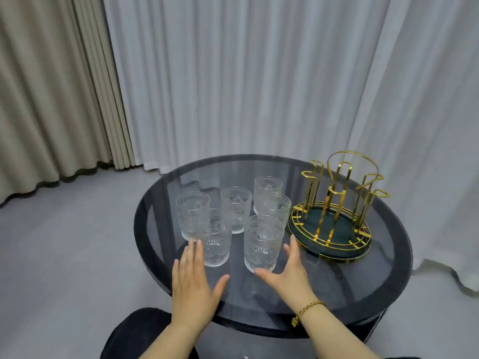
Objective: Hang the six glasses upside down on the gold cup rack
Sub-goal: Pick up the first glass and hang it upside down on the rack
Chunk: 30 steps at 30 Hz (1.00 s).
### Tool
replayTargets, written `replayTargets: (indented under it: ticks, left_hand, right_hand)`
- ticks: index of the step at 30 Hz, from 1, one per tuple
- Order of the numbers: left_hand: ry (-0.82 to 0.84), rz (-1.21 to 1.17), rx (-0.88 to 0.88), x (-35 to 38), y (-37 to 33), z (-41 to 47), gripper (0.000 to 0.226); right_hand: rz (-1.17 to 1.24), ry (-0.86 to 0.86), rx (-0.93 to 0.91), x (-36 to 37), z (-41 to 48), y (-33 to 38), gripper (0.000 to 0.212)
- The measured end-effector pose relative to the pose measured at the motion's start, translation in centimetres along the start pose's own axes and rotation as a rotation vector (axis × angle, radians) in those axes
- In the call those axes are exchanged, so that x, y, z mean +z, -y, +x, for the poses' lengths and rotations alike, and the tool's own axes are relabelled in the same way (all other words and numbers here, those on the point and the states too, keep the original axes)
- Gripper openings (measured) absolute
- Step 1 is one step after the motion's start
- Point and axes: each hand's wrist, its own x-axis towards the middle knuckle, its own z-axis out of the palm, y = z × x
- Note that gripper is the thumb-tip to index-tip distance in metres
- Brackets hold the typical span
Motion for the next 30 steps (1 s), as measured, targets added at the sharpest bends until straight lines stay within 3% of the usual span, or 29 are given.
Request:
replayTargets:
  ticks: [8,15,18,23,26,30]
  left_hand:
    - [0.023,0.095,-0.072,0.9,1.1,0.3,0.086]
    - [0.041,0.011,-0.046,0.1,0.5,-0.1,0.082]
    - [0.007,0.062,0.075,-0.5,-0.1,-1.4,0.069]
    - [0.122,0.099,0.397,-0.3,-2.9,-2.1,0.062]
    - [0.181,0.069,0.423,0.7,-5.2,-1.0,0.075]
    - [0.267,-0.127,0.428,2.2,-9.0,1.5,0.059]
  right_hand:
    - [-0.083,-0.065,-0.027,2.2,2.3,-0.2,0.107]
    - [0.093,-0.085,-0.047,1.6,1.7,-0.3,0.087]
    - [0.214,-0.098,-0.115,0.3,0.8,0.1,0.081]
    - [0.225,-0.102,-0.229,-3.5,-1.1,0.9,0.079]
    - [0.220,-0.115,-0.256,-6.7,-2.2,1.0,0.078]
    - [0.189,-0.193,-0.235,-12.1,-3.6,1.0,0.073]
